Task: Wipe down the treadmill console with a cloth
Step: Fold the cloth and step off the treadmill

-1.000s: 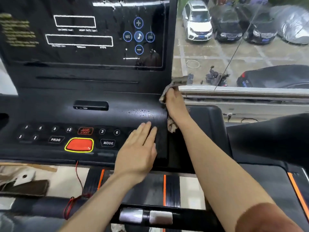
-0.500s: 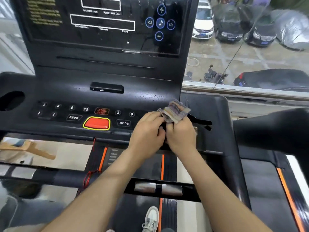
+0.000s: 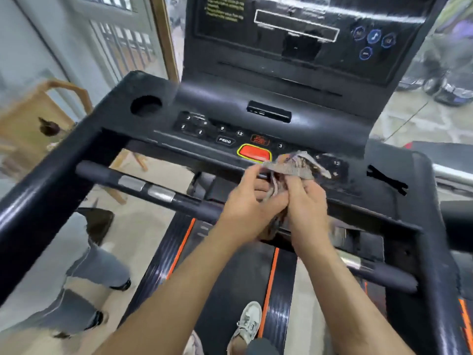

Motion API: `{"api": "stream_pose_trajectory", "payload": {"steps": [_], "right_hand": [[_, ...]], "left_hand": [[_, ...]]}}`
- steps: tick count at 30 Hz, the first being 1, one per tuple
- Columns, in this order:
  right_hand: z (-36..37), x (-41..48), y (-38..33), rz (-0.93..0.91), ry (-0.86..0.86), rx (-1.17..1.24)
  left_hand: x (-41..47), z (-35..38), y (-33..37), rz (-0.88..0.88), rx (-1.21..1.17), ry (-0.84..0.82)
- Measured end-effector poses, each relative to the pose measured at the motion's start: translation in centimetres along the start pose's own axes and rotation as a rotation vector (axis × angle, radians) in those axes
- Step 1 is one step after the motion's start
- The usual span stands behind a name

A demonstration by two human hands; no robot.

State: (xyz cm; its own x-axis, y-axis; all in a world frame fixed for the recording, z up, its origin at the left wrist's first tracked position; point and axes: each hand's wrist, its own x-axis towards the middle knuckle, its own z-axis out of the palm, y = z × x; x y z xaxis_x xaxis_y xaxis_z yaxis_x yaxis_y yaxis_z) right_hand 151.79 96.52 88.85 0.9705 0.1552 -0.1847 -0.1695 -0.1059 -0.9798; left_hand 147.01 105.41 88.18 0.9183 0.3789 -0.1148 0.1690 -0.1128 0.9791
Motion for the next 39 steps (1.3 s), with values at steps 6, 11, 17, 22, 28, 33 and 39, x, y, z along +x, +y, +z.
{"api": "stream_pose_trajectory", "payload": {"steps": [6,11,17,22,28,33,39], "right_hand": [[9.5,-6.7,-1.3,-0.077,-0.46,-0.191],[15.5,-11.6,-1.4,0.156,-0.731,-0.147],[20.6,-16.1,1.1,0.489,-1.222,-0.25],[23.6,-21.6,5.2,0.291,-1.546,-0.531],[26.6,-32.7,8.2,0.278,-1.973,-0.635],[28.0,-44.5,9.3,0.471,-2.219,-0.686],[26.1,-61.0,11.9,0.29,-2.663,-0.88]], "left_hand": [[-5.9,-12.4,-1.8,-0.071,-0.033,0.18],[-13.2,-19.0,-3.1,-0.209,0.032,0.356],[-23.9,-22.7,-6.6,-0.229,-0.051,0.459],[-34.2,-23.8,-9.4,-0.426,-0.226,0.377],[-45.4,-21.9,-11.8,-0.577,-0.393,0.97],[-53.1,-19.2,-13.7,-0.644,-0.097,1.509],[-67.4,-16.3,-14.8,-0.896,0.088,1.95]]}}
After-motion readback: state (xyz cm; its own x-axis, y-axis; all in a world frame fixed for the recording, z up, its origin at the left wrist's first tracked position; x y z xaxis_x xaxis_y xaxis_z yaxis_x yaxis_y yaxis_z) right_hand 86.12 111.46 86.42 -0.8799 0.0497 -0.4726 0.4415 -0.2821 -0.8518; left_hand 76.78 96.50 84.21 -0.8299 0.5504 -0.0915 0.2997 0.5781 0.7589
